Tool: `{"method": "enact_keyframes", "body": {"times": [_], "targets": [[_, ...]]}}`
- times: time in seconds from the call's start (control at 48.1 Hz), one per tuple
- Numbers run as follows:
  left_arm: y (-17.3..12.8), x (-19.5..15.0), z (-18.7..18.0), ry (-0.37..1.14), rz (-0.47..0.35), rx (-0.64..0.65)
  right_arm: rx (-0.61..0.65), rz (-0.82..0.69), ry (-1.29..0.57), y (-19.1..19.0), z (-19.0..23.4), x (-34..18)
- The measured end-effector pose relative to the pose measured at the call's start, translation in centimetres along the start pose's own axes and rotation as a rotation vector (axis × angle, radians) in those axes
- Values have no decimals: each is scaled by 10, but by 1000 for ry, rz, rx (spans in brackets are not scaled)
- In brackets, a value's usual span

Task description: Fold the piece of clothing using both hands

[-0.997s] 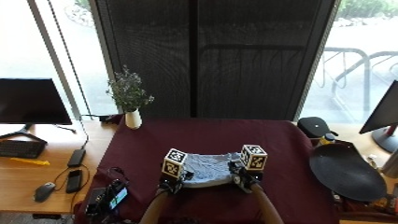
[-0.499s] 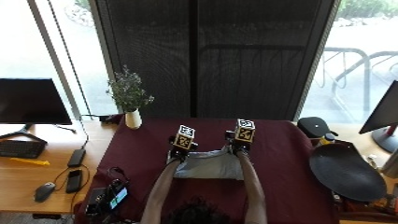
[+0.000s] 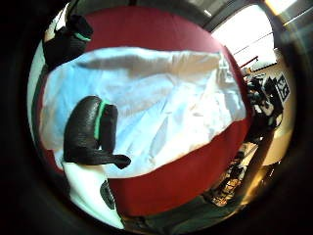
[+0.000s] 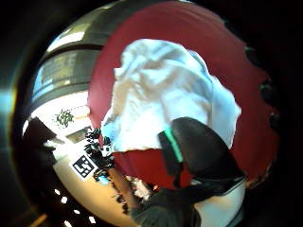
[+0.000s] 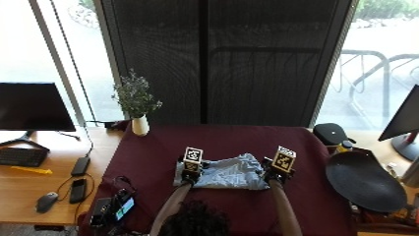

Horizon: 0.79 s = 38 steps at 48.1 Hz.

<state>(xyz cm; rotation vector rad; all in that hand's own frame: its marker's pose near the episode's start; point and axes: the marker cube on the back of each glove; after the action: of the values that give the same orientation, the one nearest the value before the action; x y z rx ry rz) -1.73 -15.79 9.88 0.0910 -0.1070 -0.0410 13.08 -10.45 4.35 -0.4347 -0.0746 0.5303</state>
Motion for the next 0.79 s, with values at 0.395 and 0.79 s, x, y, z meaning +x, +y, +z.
{"method": "enact_keyframes", "body": {"times": [0.395,0.79], "targets": [[52,20,49,216,-72,-354,-107,51,-234,-11,49,-5],[36,2,14,348,-97,-236,62,-48,-746,8,-2,-67]]}}
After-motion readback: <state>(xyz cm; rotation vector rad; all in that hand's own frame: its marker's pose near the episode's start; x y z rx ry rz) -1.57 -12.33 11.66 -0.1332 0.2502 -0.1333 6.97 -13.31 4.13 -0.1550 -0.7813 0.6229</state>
